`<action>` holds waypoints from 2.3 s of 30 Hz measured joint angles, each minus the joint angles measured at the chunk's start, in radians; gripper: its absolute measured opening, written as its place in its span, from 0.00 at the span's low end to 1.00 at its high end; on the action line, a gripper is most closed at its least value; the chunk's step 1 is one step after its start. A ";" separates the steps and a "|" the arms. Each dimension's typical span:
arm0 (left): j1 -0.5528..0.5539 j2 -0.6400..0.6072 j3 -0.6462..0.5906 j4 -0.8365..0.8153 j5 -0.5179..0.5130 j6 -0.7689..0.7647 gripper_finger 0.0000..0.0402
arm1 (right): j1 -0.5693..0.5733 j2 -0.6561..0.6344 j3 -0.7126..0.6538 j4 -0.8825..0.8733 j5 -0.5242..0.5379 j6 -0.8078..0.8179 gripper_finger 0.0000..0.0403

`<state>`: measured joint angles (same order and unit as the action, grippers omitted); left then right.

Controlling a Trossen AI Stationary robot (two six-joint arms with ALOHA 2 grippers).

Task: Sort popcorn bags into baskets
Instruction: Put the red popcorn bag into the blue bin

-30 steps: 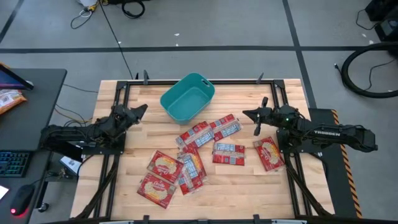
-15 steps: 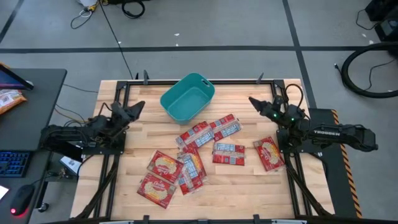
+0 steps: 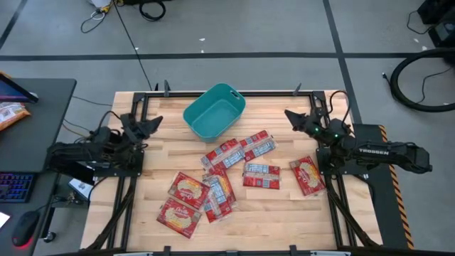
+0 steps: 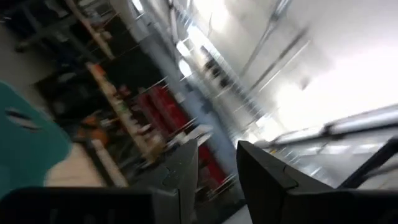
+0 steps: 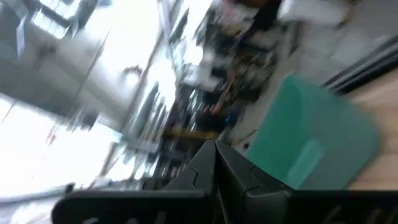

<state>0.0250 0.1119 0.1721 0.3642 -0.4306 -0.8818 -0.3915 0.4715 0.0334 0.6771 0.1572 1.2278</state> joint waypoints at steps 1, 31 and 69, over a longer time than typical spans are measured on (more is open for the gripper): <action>0.000 0.000 0.033 -0.067 0.003 0.004 0.29 | 0.000 0.004 0.017 0.003 -0.034 -0.018 0.03; 0.000 0.410 0.248 -0.465 0.216 -0.098 0.52 | 0.038 0.649 0.700 -0.977 -0.338 -0.882 0.07; -0.001 0.514 0.249 -0.054 0.410 -0.137 0.49 | 0.146 1.392 1.020 -0.945 -0.328 -0.767 0.30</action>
<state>0.0238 0.6262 0.4210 0.3107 -0.0204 -1.0187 -0.2456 1.8638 1.0534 -0.2676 -0.1706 0.4611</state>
